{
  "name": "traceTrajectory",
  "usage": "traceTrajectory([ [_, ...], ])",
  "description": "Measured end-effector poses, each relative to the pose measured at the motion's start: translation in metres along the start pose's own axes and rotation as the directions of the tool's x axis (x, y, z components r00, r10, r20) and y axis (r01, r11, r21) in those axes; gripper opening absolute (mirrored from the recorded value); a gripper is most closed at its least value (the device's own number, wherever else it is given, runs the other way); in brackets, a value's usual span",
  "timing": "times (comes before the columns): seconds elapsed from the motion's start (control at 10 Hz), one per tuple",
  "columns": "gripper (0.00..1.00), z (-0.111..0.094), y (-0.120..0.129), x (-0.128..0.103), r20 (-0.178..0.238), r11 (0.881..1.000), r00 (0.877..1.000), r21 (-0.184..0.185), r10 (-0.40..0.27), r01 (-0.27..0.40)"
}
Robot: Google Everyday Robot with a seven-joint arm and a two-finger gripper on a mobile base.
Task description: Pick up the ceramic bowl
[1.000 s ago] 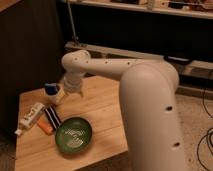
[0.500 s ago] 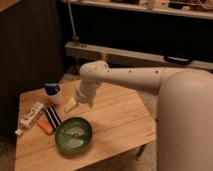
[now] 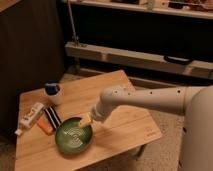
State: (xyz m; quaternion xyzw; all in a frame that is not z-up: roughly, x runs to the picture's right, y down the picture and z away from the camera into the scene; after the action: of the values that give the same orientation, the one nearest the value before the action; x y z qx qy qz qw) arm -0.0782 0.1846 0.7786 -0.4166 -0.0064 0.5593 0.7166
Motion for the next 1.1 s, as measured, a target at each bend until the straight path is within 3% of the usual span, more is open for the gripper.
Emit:
traceTrajectory([
  [0.4, 0.8, 0.013, 0.001, -0.01, 0.013, 1.0, 1.0, -0.011, 0.004, -0.004],
  [1.1, 0.78, 0.039, 0.001, -0.031, -0.015, 1.0, 1.0, -0.025, 0.005, -0.005],
])
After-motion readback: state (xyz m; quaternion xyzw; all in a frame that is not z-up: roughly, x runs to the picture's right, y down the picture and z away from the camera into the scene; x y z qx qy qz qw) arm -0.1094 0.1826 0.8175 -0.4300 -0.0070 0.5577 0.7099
